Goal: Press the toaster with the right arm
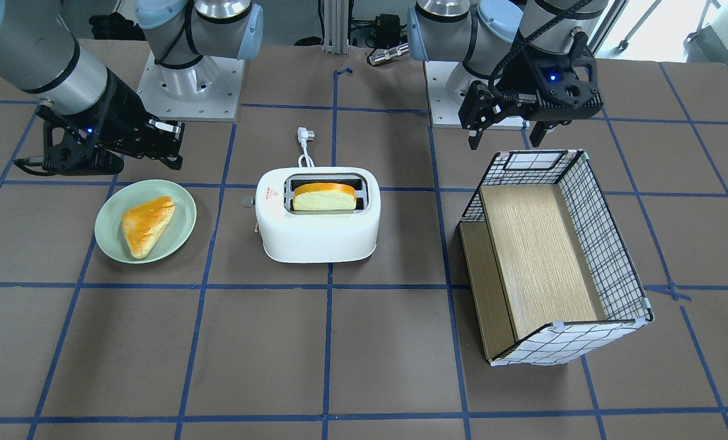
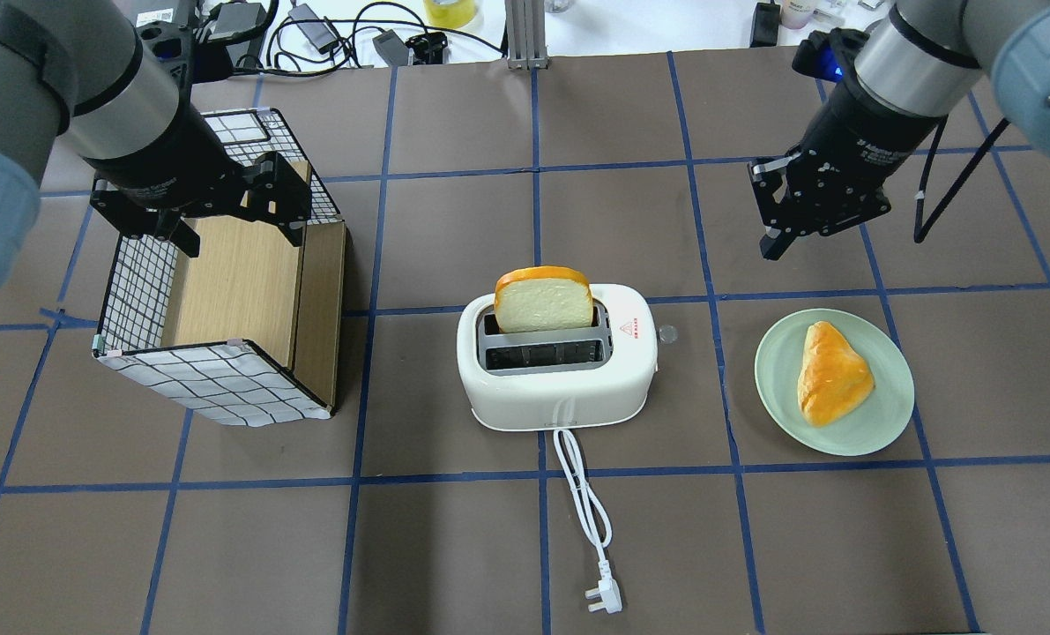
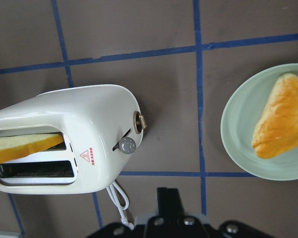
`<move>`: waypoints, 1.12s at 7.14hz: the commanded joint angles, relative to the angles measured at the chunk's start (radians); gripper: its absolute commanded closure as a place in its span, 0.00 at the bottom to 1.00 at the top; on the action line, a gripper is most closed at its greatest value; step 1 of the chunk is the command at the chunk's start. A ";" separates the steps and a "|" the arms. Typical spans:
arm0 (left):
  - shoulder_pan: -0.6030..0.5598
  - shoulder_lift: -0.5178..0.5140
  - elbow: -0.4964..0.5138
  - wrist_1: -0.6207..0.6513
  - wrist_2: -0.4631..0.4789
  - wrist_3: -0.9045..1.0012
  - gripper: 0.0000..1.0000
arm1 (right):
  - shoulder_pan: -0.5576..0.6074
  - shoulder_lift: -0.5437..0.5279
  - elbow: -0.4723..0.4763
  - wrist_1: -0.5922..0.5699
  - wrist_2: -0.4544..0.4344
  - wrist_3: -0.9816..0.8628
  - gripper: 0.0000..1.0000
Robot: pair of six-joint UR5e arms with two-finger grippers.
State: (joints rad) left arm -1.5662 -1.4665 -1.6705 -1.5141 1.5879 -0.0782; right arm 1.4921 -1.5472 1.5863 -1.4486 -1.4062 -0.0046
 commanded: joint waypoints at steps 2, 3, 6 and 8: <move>0.000 0.000 0.000 0.000 0.000 0.000 0.00 | 0.086 0.002 -0.083 -0.050 -0.154 0.097 1.00; 0.000 0.000 0.000 0.000 0.000 0.000 0.00 | 0.086 0.006 -0.069 -0.179 -0.160 0.083 0.71; 0.000 0.000 0.000 0.000 0.000 0.000 0.00 | 0.086 0.012 -0.066 -0.240 -0.162 0.078 0.00; 0.000 0.000 0.000 0.000 0.000 0.000 0.00 | 0.086 0.012 -0.066 -0.239 -0.162 0.078 0.00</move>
State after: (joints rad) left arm -1.5662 -1.4665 -1.6705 -1.5140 1.5885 -0.0782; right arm 1.5784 -1.5356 1.5201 -1.6862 -1.5680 0.0744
